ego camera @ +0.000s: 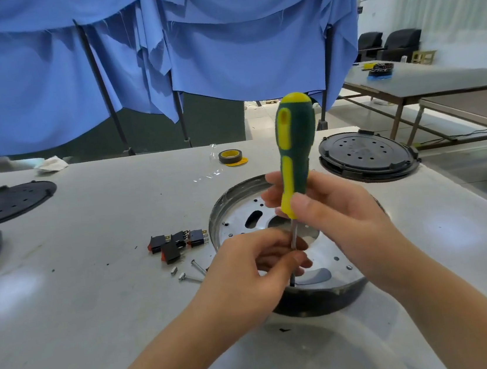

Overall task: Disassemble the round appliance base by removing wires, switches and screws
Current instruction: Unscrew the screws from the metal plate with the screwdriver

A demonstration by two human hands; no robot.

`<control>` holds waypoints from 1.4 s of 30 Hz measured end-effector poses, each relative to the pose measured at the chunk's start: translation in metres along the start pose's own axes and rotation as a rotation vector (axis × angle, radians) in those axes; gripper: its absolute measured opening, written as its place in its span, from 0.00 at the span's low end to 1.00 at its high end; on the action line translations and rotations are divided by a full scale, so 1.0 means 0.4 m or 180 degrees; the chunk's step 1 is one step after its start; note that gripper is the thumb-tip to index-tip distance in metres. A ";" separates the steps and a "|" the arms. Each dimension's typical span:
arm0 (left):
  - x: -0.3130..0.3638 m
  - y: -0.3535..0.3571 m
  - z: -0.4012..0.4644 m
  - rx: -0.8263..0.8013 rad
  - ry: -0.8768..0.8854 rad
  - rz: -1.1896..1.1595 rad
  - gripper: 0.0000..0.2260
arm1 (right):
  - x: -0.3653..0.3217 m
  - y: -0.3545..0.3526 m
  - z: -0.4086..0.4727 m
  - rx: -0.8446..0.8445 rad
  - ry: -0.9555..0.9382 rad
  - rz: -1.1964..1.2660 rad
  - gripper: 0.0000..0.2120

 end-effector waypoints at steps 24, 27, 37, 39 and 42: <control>-0.007 0.003 0.003 0.0561 0.0023 0.0073 0.10 | -0.008 -0.006 0.003 0.0474 -0.0156 -0.0051 0.13; -0.002 0.006 -0.003 0.0287 0.0165 0.0360 0.04 | -0.006 -0.009 0.001 0.0391 -0.0141 0.0104 0.10; -0.003 0.010 0.000 0.0522 0.0021 0.0037 0.10 | 0.007 0.000 0.003 0.0197 -0.0099 -0.0309 0.19; 0.000 0.013 -0.002 0.0537 0.0066 0.0087 0.09 | 0.012 -0.005 0.002 0.0229 -0.0054 -0.0431 0.19; -0.001 0.016 -0.002 0.0598 0.0050 0.0168 0.07 | 0.013 -0.014 0.004 0.0291 -0.0040 -0.0523 0.18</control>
Point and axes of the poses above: each hand's wrist, its own z-axis towards the middle knuckle, its own y-axis out of the palm, x = y × z, the point moved 1 cm from there along z, towards the middle knuckle, and after that the axes turned 6 degrees about -y, right-handed, at the moved point
